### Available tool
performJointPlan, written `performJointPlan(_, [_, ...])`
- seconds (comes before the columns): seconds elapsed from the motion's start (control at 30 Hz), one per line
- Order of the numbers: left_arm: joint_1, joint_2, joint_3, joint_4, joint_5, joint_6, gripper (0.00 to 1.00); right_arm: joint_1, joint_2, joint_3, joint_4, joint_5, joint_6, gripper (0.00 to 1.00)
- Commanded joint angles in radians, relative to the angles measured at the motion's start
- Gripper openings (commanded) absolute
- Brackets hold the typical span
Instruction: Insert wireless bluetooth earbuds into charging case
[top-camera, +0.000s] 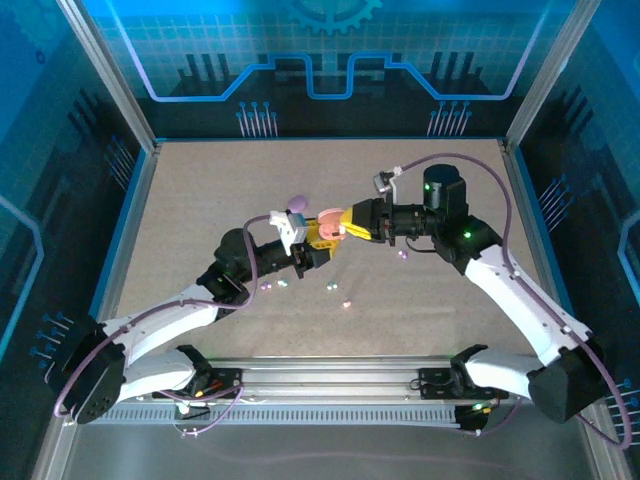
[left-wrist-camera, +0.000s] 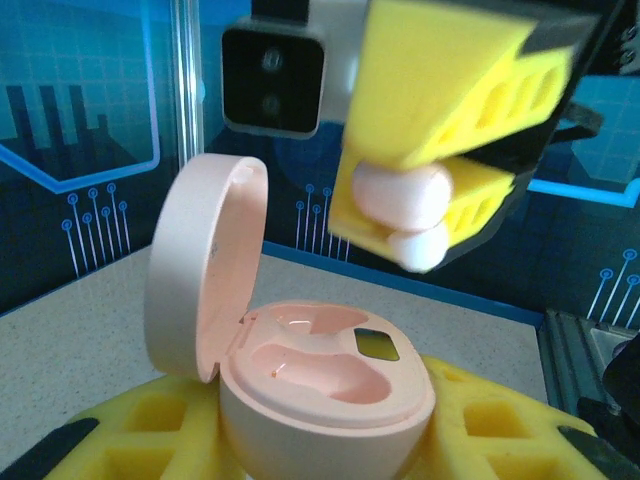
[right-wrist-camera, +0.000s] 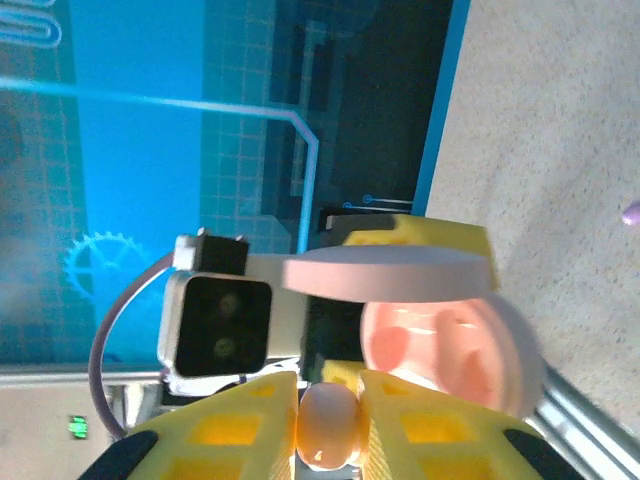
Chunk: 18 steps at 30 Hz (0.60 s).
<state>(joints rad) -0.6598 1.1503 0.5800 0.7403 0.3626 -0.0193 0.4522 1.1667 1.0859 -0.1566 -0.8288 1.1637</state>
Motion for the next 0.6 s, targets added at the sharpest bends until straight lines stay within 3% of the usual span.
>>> performJointPlan(0.0, [-0.009, 0.005, 0.001, 0.071, 0.004, 0.022, 0.32, 0.028, -0.044, 0.064, -0.142, 0.092, -0.192, 0.24])
performJointPlan(0.2, [-0.016, 0.015, 0.006, 0.086, 0.016, 0.023, 0.32, 0.094, -0.021, 0.133, -0.250, 0.173, -0.296, 0.24])
performJointPlan(0.57, [-0.025, 0.029, 0.021, 0.084, 0.033, 0.012, 0.32, 0.158, 0.002, 0.181, -0.288, 0.301, -0.355, 0.23])
